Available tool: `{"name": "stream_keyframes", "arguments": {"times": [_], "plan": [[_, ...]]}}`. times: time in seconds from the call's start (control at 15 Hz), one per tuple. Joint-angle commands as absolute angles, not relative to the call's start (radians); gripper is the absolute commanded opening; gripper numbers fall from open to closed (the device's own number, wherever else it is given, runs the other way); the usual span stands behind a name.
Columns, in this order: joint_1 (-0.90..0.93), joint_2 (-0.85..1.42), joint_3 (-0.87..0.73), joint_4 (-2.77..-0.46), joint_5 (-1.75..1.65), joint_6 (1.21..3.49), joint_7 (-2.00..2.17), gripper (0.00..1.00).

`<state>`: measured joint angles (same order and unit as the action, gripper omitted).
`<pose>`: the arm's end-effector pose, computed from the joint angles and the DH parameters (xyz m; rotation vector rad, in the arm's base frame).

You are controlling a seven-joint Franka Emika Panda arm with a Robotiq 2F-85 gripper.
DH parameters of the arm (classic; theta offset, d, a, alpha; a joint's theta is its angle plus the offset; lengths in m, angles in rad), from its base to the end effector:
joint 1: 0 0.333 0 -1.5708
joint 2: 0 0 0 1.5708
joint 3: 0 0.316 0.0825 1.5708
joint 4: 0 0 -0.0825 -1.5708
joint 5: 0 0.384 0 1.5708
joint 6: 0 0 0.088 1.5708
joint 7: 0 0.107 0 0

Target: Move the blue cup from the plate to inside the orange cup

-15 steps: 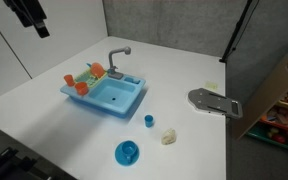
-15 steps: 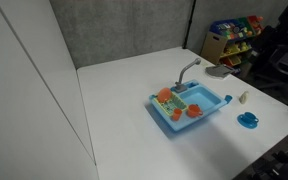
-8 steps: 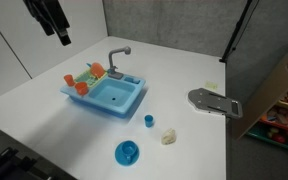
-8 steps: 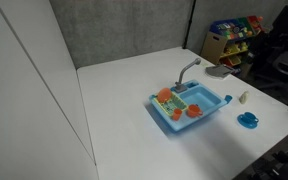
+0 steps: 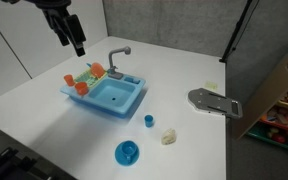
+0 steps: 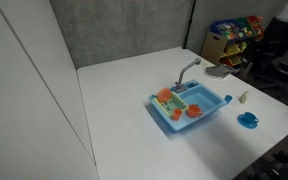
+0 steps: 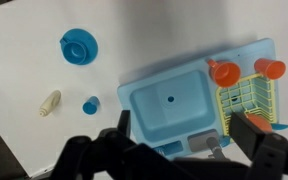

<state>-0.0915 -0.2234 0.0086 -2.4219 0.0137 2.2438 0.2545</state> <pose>0.4609 -0.0379 0.3978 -3.0813 0.5382 -0.0694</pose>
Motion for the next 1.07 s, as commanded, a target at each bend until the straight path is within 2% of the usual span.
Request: {"name": "stream_keyframes", "arguments": {"times": [0.0, 1.0], "plan": [[-0.094, -0.154, -0.015, -2.367, 0.011, 2.243, 0.266, 1.00], [-0.089, -0.006, -0.076, -2.345, 0.014, 2.329, 0.254, 1.00]]}}
